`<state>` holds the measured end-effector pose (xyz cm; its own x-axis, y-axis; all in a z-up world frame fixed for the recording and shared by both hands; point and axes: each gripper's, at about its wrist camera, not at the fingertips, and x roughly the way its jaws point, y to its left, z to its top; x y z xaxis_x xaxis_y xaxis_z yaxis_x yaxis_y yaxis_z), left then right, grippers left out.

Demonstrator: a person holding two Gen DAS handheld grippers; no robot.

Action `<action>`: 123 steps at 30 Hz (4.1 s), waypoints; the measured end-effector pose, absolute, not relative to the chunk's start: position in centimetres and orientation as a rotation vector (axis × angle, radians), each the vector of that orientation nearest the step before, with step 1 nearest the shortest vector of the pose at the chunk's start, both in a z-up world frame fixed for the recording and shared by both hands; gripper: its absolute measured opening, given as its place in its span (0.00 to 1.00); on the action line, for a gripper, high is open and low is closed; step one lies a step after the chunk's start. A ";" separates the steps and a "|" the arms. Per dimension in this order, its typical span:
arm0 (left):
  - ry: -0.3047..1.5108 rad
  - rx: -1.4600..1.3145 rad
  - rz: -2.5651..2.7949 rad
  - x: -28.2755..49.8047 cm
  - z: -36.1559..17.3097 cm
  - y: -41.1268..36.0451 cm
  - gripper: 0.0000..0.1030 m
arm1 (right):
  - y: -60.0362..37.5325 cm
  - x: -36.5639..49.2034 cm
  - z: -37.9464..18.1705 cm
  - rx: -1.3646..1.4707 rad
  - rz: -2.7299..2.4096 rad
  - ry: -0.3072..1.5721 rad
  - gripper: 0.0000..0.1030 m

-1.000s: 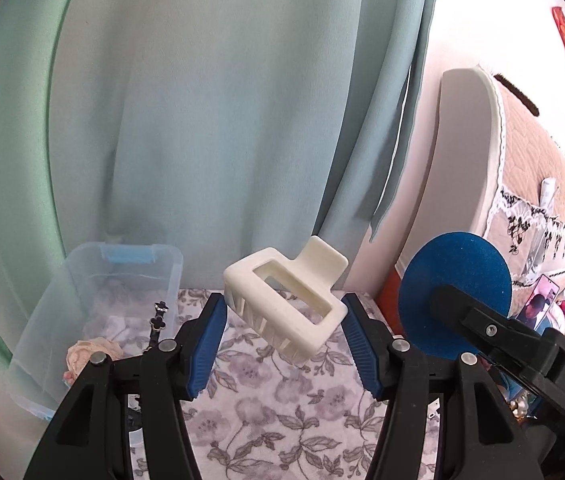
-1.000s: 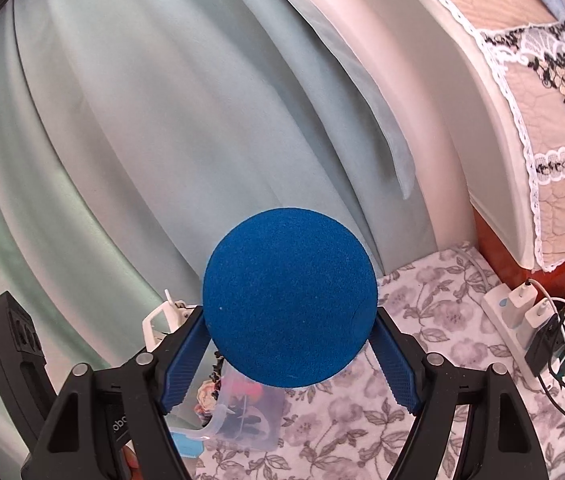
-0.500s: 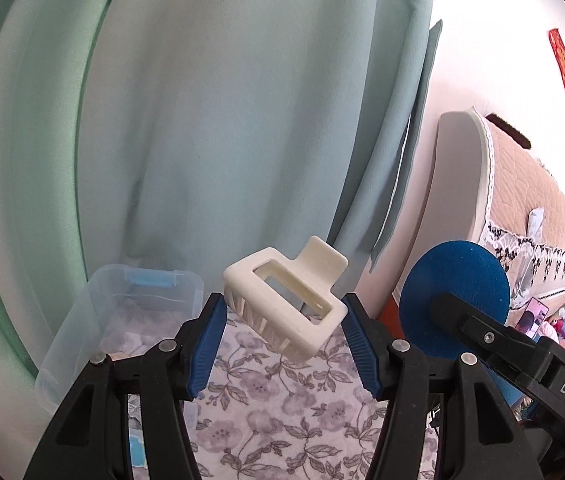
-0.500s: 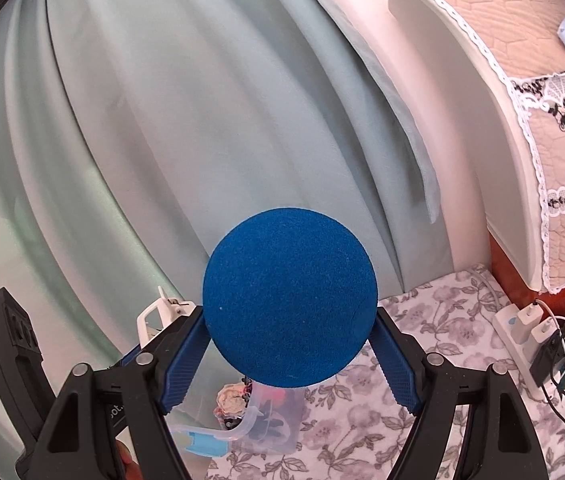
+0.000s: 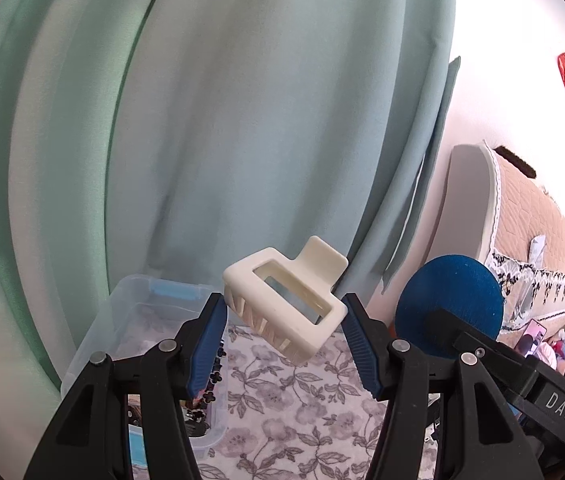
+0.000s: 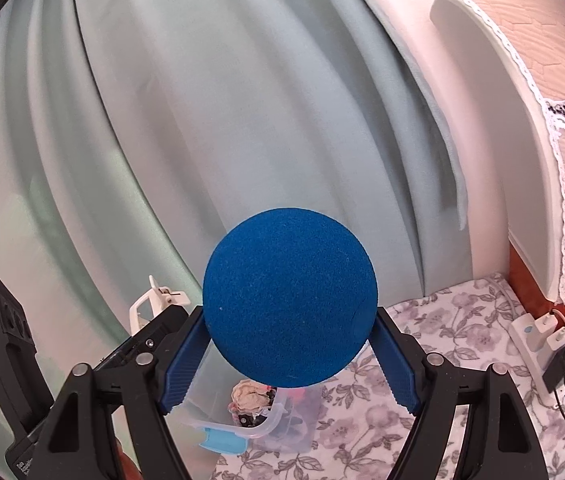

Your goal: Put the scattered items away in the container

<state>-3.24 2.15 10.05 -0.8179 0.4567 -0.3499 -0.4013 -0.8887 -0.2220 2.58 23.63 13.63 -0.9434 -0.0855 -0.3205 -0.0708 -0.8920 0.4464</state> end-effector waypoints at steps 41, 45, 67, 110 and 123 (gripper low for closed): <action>-0.460 -0.736 2.742 -8.4 4.5 -8.4 0.59 | 14.8 -8.5 8.4 0.816 -2.855 -0.512 0.79; -0.477 -0.772 2.743 -9.2 3.5 -8.9 0.59 | 14.3 -9.8 7.2 0.857 -2.837 -0.504 0.79; -0.512 -0.957 2.711 -13.8 -0.6 -8.5 0.59 | 12.3 -14.4 2.1 1.048 -2.749 -0.480 0.79; -0.440 -1.005 2.665 -13.2 -0.5 -7.9 0.78 | 15.2 -12.0 3.5 0.995 -2.824 -0.548 0.92; -0.312 -0.934 2.659 -10.1 2.4 -4.1 0.83 | 18.6 -7.1 5.8 0.914 -2.887 -0.609 0.93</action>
